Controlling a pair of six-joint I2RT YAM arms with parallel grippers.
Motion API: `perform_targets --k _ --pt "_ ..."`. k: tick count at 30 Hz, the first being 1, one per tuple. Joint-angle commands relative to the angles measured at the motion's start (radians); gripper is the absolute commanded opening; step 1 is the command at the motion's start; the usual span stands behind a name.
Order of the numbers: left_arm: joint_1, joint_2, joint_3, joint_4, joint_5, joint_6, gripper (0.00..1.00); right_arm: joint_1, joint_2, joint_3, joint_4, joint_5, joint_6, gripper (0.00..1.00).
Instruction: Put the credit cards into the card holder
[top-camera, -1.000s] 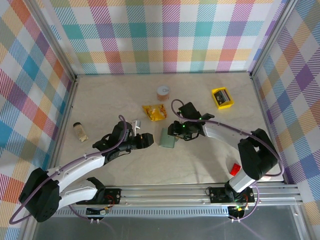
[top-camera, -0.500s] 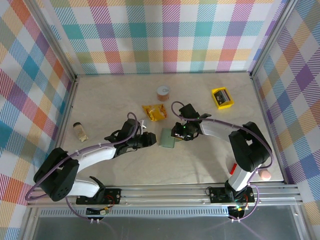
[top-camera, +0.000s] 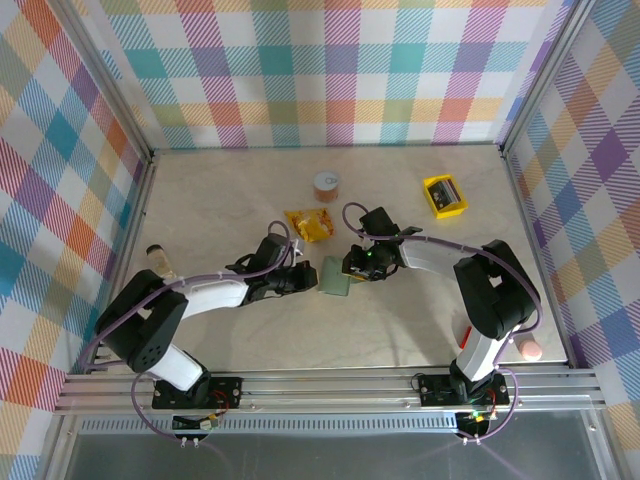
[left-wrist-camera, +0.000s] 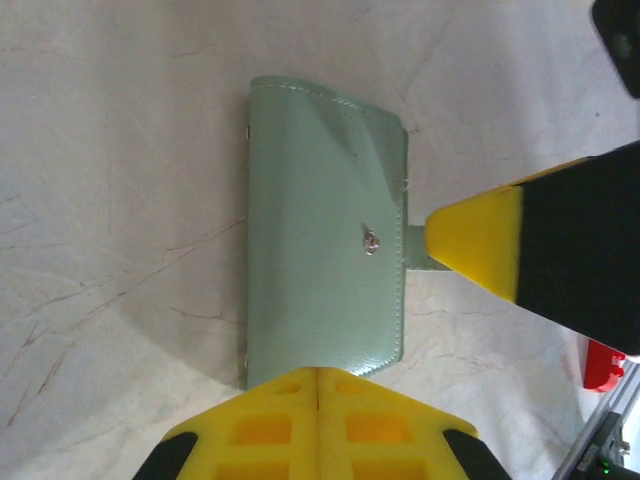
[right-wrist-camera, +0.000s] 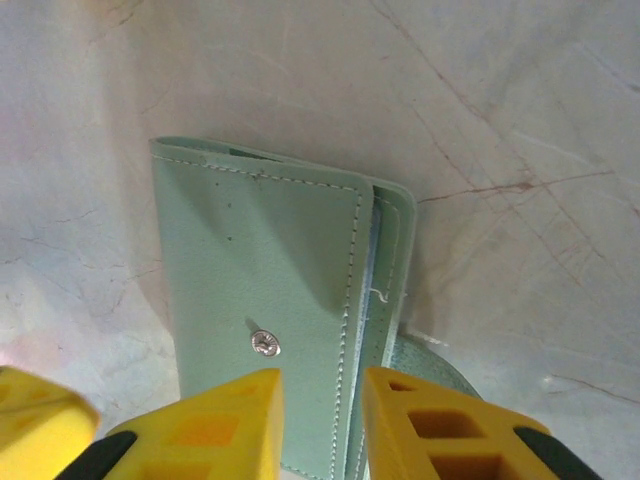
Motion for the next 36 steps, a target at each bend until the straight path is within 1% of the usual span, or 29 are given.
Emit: perform_targets --k 1,12,31,36 --pt "-0.002 0.043 0.038 0.031 0.021 0.028 0.00 -0.006 0.012 -0.002 0.019 -0.029 -0.027 0.28" --pt "-0.015 0.121 0.061 0.026 0.002 0.053 0.00 -0.006 0.043 0.010 0.010 -0.035 -0.039 0.31" --pt "-0.028 0.162 0.059 0.049 0.061 0.057 0.00 -0.006 0.077 0.031 0.032 -0.079 -0.060 0.31" --pt "-0.029 0.166 0.063 0.046 0.061 0.058 0.00 -0.006 0.059 0.034 0.005 -0.041 -0.074 0.31"
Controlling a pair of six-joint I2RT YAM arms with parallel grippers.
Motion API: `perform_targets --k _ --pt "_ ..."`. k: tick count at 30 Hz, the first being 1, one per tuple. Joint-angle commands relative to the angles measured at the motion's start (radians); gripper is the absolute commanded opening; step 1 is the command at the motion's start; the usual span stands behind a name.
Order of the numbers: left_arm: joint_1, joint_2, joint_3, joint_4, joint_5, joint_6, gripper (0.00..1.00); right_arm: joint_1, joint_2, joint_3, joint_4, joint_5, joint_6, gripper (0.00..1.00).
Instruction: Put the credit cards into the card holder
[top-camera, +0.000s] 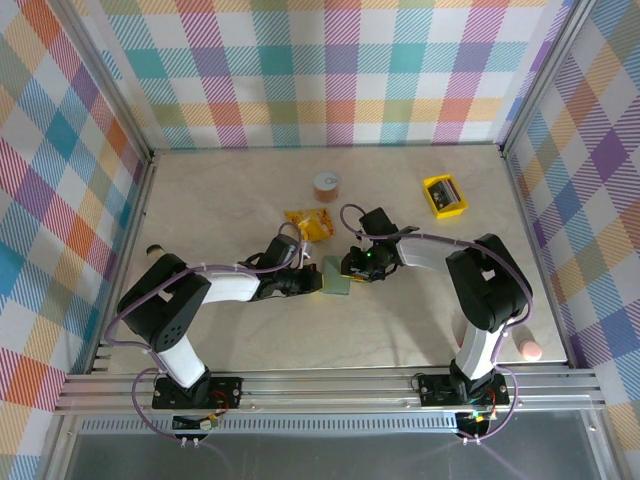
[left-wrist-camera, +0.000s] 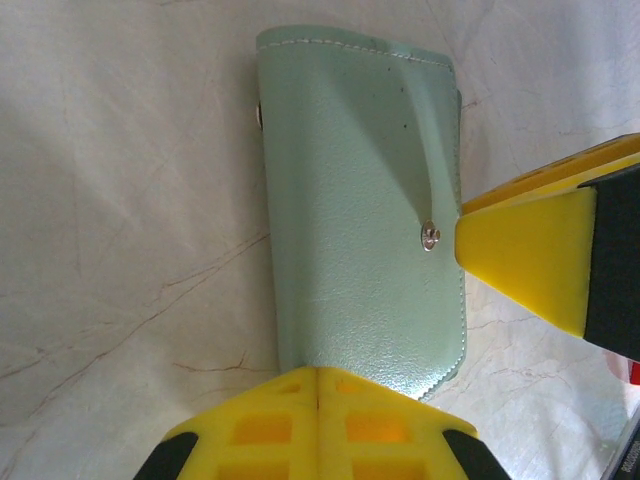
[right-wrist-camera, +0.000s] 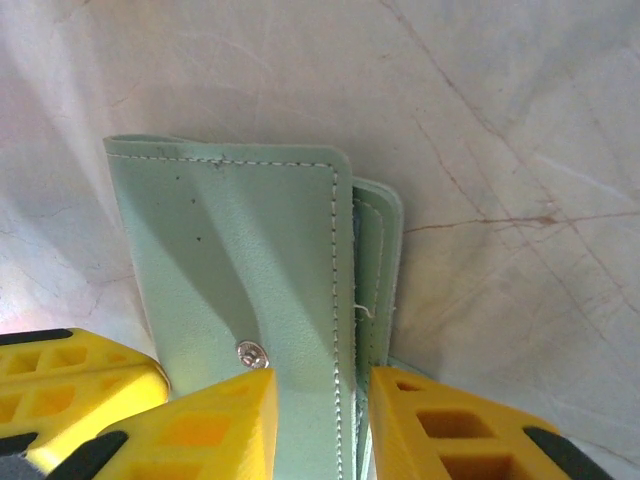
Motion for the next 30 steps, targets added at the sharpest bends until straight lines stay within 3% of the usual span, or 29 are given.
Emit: perform_targets --k 1,30 --pt "-0.014 0.026 0.020 0.004 0.027 0.022 0.00 0.004 -0.008 0.021 -0.015 0.008 -0.030 0.31" --pt "-0.013 0.009 0.014 0.001 0.029 0.030 0.00 0.018 -0.116 -0.019 0.047 -0.106 -0.045 0.25"
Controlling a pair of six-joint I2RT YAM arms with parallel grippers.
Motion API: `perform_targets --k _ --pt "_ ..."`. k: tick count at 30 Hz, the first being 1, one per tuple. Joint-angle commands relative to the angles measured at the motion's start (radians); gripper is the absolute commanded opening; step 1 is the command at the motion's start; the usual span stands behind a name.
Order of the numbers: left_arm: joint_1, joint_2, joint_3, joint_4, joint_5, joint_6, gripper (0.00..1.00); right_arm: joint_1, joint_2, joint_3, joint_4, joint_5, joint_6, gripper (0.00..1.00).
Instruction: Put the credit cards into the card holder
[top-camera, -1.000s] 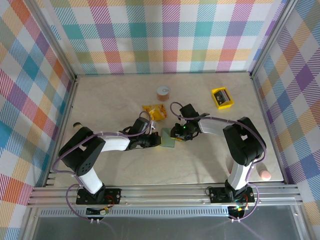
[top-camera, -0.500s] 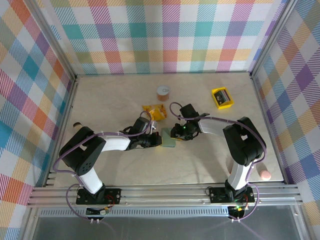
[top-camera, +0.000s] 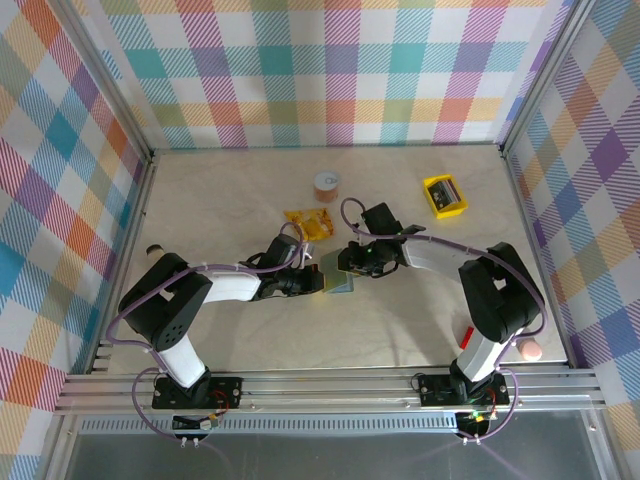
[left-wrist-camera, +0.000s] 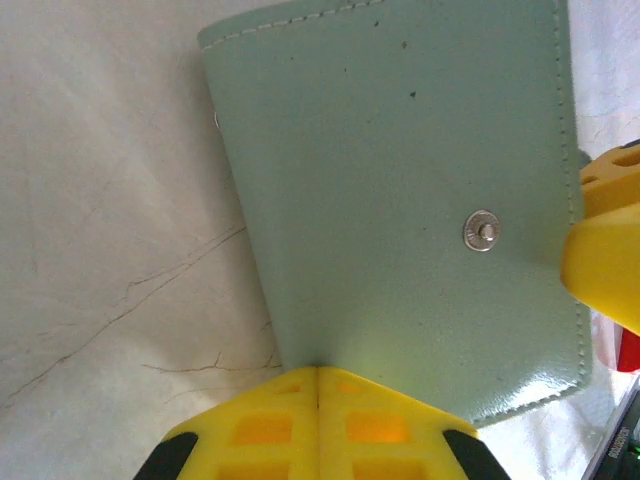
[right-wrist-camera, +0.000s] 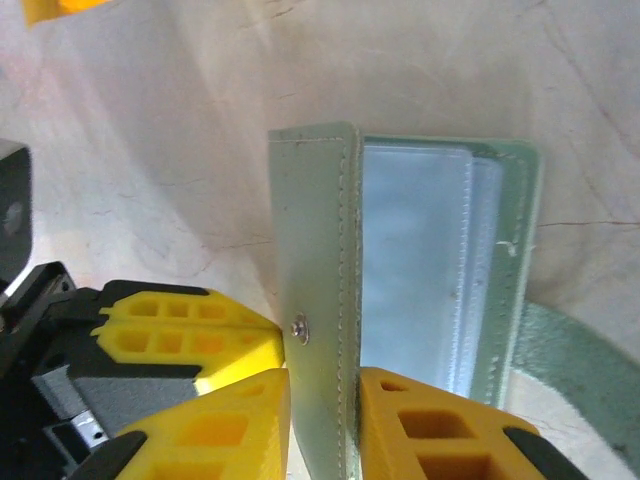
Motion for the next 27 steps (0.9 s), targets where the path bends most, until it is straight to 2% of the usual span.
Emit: perform_targets --k 1,8,14,22,27 --pt "-0.012 -0.002 0.010 -0.009 0.000 0.030 0.00 0.010 -0.026 -0.012 0.022 -0.044 0.005 0.25" --pt "-0.011 -0.030 0.011 -0.045 -0.036 0.041 0.00 0.034 -0.011 0.013 0.014 -0.066 -0.002 0.29" --pt "0.007 -0.081 -0.011 -0.079 -0.061 0.043 0.00 0.073 0.005 0.057 -0.033 -0.014 -0.002 0.31" --pt "0.039 -0.261 -0.082 -0.153 -0.105 0.033 0.02 0.112 0.039 0.131 -0.087 0.068 0.028 0.36" --pt "0.054 -0.370 -0.121 -0.228 -0.137 0.018 0.03 0.129 0.079 0.178 -0.094 0.075 0.048 0.37"
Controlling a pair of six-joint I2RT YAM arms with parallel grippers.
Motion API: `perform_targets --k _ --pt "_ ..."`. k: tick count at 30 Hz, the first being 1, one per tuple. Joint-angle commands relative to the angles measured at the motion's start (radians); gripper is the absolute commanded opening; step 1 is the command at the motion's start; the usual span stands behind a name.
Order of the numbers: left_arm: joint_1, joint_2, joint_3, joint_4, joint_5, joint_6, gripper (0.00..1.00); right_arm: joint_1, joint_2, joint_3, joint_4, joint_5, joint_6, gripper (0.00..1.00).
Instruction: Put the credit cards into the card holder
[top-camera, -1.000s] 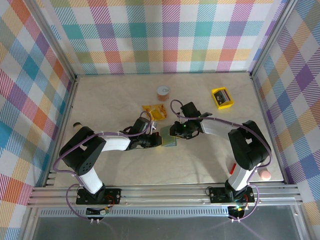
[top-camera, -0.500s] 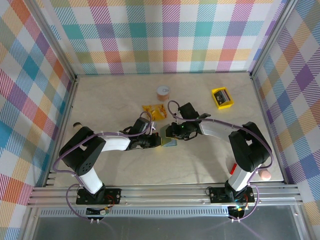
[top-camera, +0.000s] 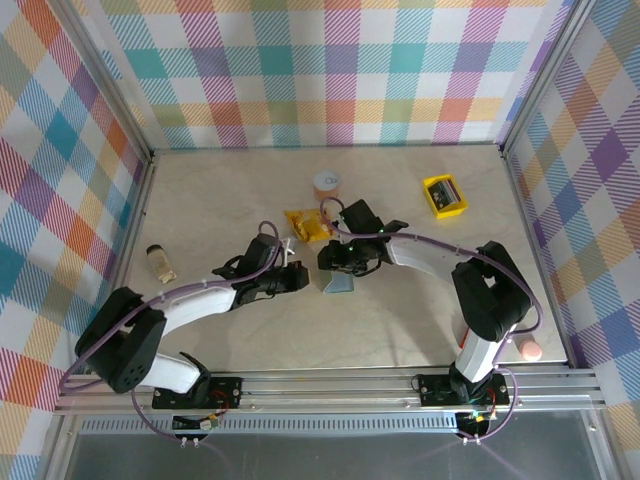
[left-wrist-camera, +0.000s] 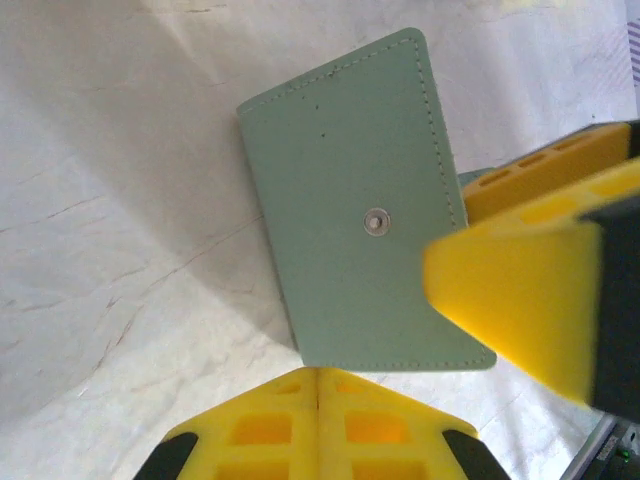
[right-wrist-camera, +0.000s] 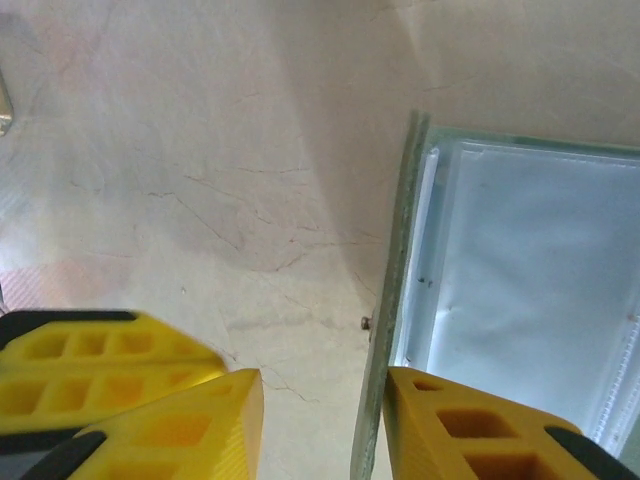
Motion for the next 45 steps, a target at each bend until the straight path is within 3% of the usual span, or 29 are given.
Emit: perform_targets --k 1,15,30,45 --pt "0.018 -0.074 -0.036 -0.092 -0.039 -0.007 0.03 0.016 0.039 0.046 -0.029 0.020 0.027 0.37" --pt "0.053 -0.298 -0.136 -0.208 -0.062 -0.024 0.06 0.058 0.158 0.168 -0.031 0.038 0.075 0.43" --pt "0.068 -0.375 -0.169 -0.235 -0.041 -0.047 0.07 0.088 0.192 0.267 -0.068 0.081 0.089 0.51" --pt "0.088 -0.408 -0.163 -0.275 -0.030 -0.050 0.07 0.117 0.167 0.253 -0.021 0.042 0.136 0.50"
